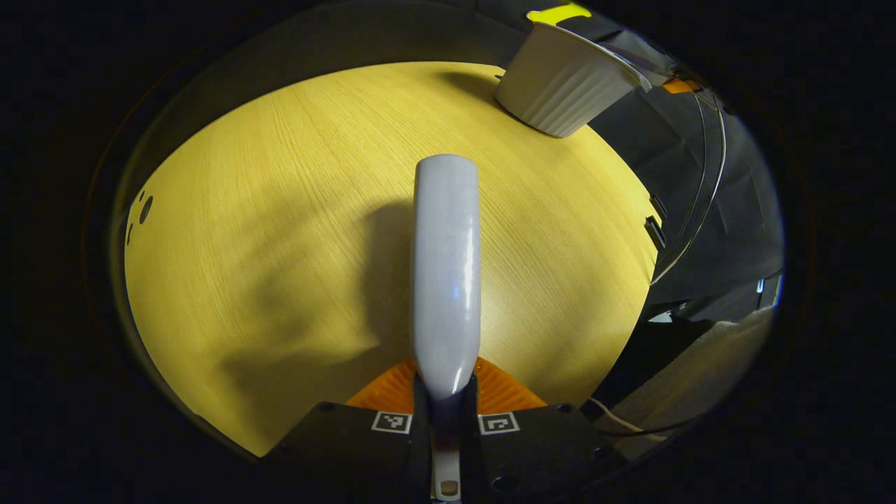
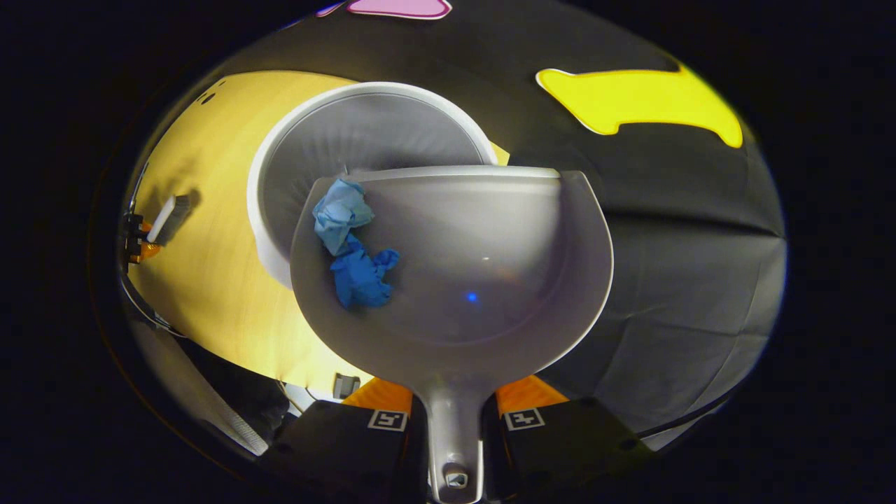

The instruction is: Pick up the small broom and dustpan from the desktop, sweep the trash into the dustpan with the broom, and then empty the trash into the garbage bin.

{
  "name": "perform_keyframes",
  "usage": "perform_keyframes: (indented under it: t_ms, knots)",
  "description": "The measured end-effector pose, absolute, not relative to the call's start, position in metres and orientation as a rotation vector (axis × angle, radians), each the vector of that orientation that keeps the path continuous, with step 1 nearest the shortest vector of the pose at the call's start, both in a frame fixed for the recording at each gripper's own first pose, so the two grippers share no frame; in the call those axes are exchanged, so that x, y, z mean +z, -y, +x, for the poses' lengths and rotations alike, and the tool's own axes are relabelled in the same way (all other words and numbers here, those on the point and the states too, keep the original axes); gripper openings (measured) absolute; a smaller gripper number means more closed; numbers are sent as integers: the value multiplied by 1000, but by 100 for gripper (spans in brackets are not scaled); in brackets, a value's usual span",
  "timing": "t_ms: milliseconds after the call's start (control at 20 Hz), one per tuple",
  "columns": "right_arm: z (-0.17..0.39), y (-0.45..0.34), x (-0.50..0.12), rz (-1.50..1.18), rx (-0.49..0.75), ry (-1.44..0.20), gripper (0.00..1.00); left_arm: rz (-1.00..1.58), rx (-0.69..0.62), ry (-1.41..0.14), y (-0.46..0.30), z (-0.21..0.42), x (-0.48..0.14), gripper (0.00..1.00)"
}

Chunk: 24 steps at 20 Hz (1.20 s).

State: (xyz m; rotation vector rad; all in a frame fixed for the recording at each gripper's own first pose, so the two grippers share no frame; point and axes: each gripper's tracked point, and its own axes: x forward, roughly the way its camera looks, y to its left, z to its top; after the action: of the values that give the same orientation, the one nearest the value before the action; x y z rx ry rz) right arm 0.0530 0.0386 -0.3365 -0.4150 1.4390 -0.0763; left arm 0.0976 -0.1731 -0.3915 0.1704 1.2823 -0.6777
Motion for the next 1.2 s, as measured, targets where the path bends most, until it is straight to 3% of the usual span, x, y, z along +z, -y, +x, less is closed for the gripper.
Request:
perform_keyframes:
  t_ms: [600,1200]
  knots:
    - [70,-9,-313,-744,83,-1550,35,156,-646,-1295,174,93,-387,20]
    - [74,-7,-318,-723,55,-1494,35,171,-628,-1282,174,94,-384,20]
